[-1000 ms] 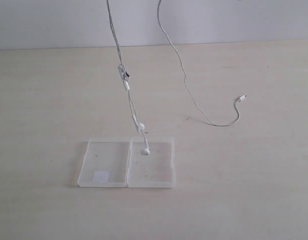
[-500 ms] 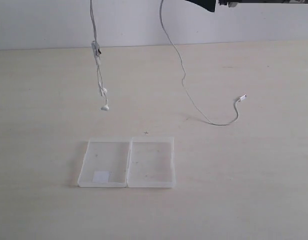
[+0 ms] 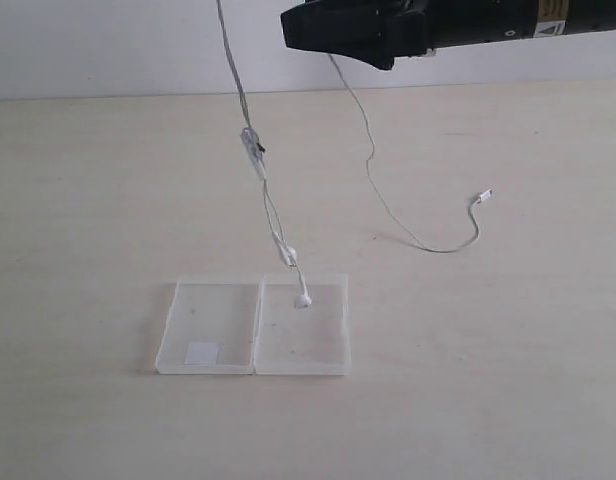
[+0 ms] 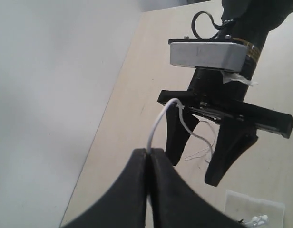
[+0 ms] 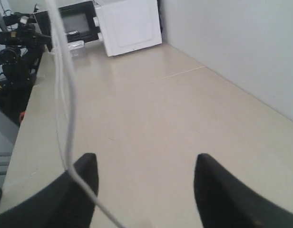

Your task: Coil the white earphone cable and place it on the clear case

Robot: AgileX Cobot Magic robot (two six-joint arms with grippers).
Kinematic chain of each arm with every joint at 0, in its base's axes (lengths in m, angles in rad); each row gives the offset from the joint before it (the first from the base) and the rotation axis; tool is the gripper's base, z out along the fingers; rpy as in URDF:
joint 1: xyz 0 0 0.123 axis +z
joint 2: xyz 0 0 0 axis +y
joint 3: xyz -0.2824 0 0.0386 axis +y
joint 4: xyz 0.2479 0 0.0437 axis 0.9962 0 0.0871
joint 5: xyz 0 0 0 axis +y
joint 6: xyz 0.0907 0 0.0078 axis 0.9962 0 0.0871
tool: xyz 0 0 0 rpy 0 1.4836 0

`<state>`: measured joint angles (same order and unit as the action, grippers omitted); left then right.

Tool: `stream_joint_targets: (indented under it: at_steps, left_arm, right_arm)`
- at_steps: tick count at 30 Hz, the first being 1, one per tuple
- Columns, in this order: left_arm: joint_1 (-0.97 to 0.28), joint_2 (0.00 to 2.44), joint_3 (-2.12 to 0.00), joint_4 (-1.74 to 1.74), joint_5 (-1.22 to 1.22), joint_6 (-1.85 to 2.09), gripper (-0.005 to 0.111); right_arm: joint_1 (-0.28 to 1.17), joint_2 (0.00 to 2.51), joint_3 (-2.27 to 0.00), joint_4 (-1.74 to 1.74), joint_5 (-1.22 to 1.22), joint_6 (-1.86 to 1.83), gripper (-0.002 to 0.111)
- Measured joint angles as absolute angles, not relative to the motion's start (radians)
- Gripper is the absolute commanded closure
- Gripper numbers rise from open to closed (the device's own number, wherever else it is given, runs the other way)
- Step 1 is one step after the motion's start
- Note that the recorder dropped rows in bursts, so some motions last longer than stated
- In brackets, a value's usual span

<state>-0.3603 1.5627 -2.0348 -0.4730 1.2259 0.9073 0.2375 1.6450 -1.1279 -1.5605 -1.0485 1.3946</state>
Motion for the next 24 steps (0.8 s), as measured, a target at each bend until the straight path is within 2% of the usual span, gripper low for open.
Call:
stream_joint_targets:
  at_steps: [3, 10, 13, 17, 24]
  left_arm:
    - [-0.360, 1.563, -2.035, -0.473, 1.226, 0.907, 0.107]
    - [-0.360, 1.563, -2.035, -0.443, 1.226, 0.903, 0.107]
    - [-0.360, 1.563, -2.027, -0.391, 1.226, 0.870, 0.107]
    - [-0.360, 1.563, -1.941, -0.371, 1.223, 0.863, 0.107]
    - [-0.360, 1.565, -1.749, -0.321, 0.976, 0.863, 0.107]
  right_arm:
    - [0.238, 1.645, -1.128, -1.556, -1.040, 1.406, 0.109]
    - [0.238, 1.570, -1.150, -1.545, -0.897, 1.475, 0.108]
    - [0.238, 1.483, -1.251, -1.668, -0.752, 1.686, 0.108]
    - [0.238, 1.442, -1.389, -1.733, -0.698, 1.905, 0.108]
    - [0.238, 1.442, -1.433, -1.745, -0.682, 1.962, 0.108]
